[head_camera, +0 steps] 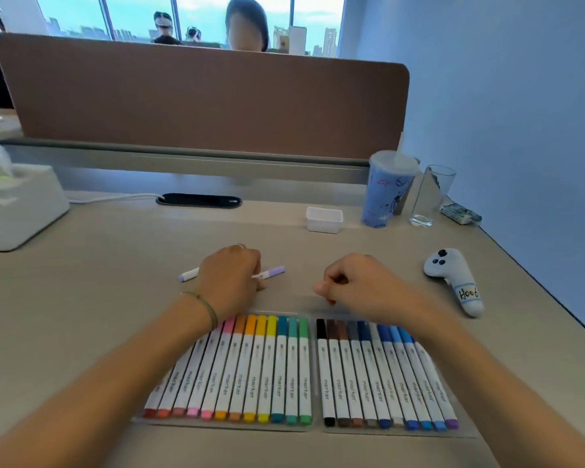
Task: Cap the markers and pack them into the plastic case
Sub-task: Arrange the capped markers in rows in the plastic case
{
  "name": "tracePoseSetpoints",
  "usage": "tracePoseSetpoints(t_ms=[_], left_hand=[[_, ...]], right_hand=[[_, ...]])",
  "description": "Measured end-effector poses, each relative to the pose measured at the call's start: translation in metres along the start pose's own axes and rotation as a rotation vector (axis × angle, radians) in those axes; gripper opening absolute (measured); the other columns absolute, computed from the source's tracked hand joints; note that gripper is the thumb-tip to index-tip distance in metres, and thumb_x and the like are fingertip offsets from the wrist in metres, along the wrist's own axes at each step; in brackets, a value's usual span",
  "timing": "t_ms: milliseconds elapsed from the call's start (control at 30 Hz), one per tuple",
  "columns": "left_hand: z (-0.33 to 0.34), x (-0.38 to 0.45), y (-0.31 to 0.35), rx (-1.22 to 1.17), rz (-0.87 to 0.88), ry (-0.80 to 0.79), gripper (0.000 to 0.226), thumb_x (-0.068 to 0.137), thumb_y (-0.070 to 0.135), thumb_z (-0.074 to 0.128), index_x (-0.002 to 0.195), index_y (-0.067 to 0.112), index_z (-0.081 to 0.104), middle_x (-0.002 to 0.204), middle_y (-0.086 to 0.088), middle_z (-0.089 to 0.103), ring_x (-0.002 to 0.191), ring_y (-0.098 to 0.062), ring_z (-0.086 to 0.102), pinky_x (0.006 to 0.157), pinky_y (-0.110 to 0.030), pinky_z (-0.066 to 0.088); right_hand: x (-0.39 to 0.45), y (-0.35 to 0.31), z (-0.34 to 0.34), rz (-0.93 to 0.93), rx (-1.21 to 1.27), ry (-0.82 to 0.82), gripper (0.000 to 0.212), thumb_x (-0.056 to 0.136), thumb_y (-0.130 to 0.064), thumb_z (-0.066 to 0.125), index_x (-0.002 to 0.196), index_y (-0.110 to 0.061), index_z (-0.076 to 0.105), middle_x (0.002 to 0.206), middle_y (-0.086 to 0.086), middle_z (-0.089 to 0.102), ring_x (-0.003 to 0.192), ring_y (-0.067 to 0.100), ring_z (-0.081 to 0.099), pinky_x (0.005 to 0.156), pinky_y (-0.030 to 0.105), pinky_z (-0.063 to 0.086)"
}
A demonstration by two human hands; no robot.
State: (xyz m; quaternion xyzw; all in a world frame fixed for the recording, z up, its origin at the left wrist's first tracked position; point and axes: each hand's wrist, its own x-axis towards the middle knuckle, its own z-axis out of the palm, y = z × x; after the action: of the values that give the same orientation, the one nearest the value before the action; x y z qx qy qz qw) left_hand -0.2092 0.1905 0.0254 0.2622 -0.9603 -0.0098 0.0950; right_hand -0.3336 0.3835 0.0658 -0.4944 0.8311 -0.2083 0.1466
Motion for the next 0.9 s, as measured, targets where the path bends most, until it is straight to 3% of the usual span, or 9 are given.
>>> tracePoseSetpoints(t_ms=[167,300,467,533,633,733,900], left_hand=[[0.006,0.002,-0.012,-0.135,-0.008,0.004,0.013,0.095,0.031,0.061,0.094,0.019,0.066,0.095,-0.001,0.066,0.085,-0.02,0.06,0.071,-0.033,0.046],[-0.009,-0.007,-0.036,-0.542,-0.14,0.139,0.007,0.093,0.026,0.064,0.09,0.021,0.067,0.086,0.004,0.069,0.078,-0.014,0.062,0.069,-0.031,0.048],[-0.018,-0.034,-0.081,-1.062,-0.311,0.185,0.008,0.094,0.018,0.067,0.086,0.018,0.067,0.072,0.0,0.075,0.065,-0.008,0.069,0.063,-0.027,0.05],[-0.017,-0.043,-0.094,-1.2,-0.369,0.198,0.008,0.095,0.014,0.067,0.087,0.015,0.069,0.071,-0.003,0.075,0.064,-0.012,0.068,0.058,-0.026,0.05],[-0.016,-0.052,-0.106,-1.313,-0.443,0.206,0.008,0.095,0.016,0.066,0.091,0.009,0.07,0.075,-0.009,0.075,0.069,-0.019,0.068,0.057,-0.024,0.052],[-0.016,-0.057,-0.108,-1.338,-0.465,0.178,0.012,0.096,0.018,0.065,0.095,0.008,0.07,0.08,-0.013,0.076,0.063,-0.013,0.066,0.054,-0.02,0.051],[-0.022,-0.059,-0.103,-1.416,-0.467,0.152,0.012,0.096,0.016,0.064,0.097,0.005,0.07,0.077,-0.01,0.074,0.057,-0.008,0.066,0.052,-0.017,0.049]], right_hand=[[0.019,-0.012,0.011,0.006,0.037,-0.034,0.035,0.098,-0.038,0.062,0.07,-0.018,0.07,0.067,0.001,0.062,0.064,0.011,0.055,0.069,0.032,0.048],[0.048,-0.032,0.028,0.041,0.132,-0.111,0.034,0.097,-0.039,0.064,0.068,-0.022,0.071,0.064,-0.005,0.062,0.063,0.009,0.056,0.066,0.029,0.047],[0.102,-0.067,0.055,0.205,0.348,-0.156,0.03,0.1,-0.024,0.062,0.078,-0.008,0.076,0.049,-0.004,0.061,0.044,0.008,0.051,0.046,0.018,0.044],[0.124,-0.08,0.067,0.262,0.362,-0.148,0.033,0.1,-0.028,0.062,0.086,-0.002,0.075,0.053,-0.001,0.068,0.041,0.009,0.054,0.047,0.02,0.048],[0.15,-0.096,0.083,0.327,0.27,-0.089,0.048,0.098,-0.05,0.059,0.081,-0.008,0.075,0.062,0.003,0.075,0.047,0.013,0.062,0.064,0.028,0.059],[0.166,-0.106,0.092,0.342,0.153,-0.029,0.056,0.094,-0.062,0.057,0.08,-0.011,0.077,0.061,0.0,0.075,0.05,0.013,0.066,0.076,0.032,0.062],[0.174,-0.109,0.095,0.388,0.158,-0.068,0.033,0.089,-0.039,0.071,0.075,-0.01,0.077,0.063,0.002,0.075,0.05,0.014,0.064,0.068,0.029,0.06]])
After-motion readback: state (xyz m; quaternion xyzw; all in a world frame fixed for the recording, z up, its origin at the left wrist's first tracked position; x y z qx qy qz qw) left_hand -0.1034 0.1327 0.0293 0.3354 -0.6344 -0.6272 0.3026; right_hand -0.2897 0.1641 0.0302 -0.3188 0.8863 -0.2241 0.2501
